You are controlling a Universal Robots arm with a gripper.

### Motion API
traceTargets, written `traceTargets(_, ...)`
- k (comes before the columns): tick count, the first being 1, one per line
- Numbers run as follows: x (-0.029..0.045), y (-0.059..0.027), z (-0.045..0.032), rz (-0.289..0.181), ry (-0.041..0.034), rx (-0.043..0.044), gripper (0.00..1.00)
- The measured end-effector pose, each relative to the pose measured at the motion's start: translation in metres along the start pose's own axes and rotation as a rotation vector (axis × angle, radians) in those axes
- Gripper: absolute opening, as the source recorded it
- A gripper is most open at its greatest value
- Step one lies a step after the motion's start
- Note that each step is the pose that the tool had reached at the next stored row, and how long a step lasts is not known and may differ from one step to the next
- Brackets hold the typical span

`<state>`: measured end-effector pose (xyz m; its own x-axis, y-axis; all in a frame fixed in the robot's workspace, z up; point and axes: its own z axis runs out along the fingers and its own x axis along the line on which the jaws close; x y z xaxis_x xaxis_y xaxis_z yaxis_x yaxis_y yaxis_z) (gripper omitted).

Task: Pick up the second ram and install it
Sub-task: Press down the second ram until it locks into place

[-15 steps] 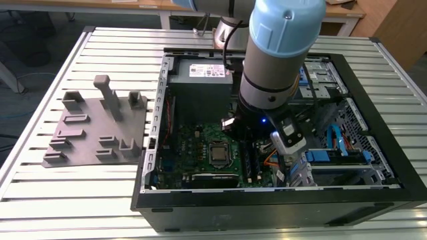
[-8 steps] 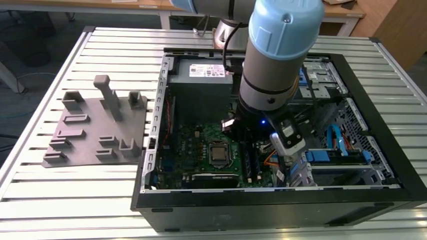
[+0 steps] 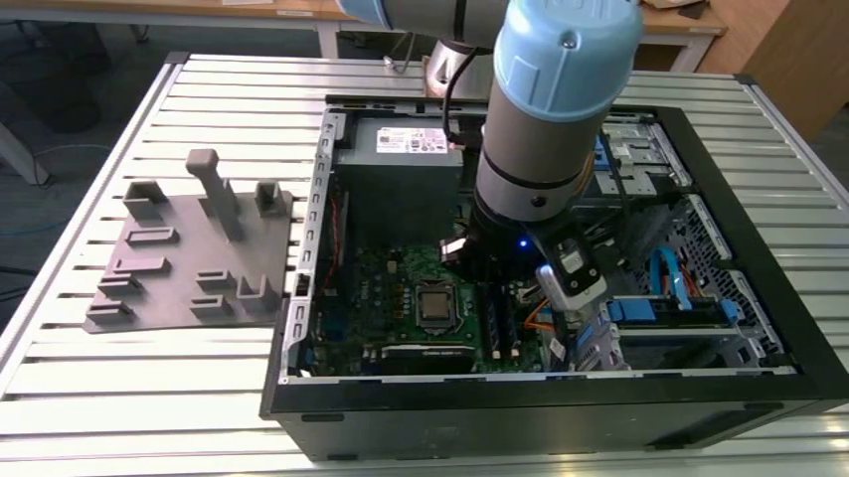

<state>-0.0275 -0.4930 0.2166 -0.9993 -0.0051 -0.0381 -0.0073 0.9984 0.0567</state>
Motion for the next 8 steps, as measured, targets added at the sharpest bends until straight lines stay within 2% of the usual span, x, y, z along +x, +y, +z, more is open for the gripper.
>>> traceTargets(5,-0.0003,0.0006,-0.0026,0.000,-0.0017,-0.0033,0.07)
traceTargets(8,-0.0005,0.0008,-0.0117,0.000,-0.0011,-0.0009,0.07)
